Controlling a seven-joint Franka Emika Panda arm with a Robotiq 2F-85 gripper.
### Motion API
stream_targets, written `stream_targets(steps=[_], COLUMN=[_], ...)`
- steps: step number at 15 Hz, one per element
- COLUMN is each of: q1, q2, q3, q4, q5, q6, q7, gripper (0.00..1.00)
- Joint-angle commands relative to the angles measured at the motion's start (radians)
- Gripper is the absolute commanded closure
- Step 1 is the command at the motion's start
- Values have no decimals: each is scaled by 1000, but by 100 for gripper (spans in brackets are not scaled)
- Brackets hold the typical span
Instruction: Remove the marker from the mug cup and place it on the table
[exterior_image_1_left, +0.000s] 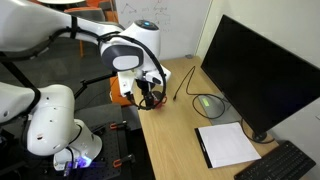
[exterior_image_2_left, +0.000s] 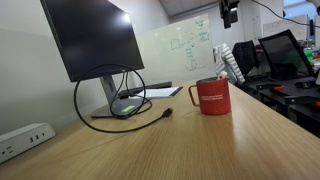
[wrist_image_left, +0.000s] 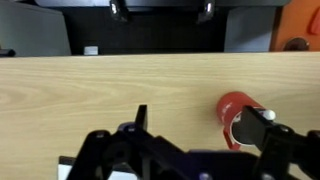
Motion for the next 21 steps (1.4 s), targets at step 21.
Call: stream_targets(steps=[21], q1=[103], q2=[797], q3=[104], q4=[457], q5=[191], q6=[72], q7=[312], gripper=[30])
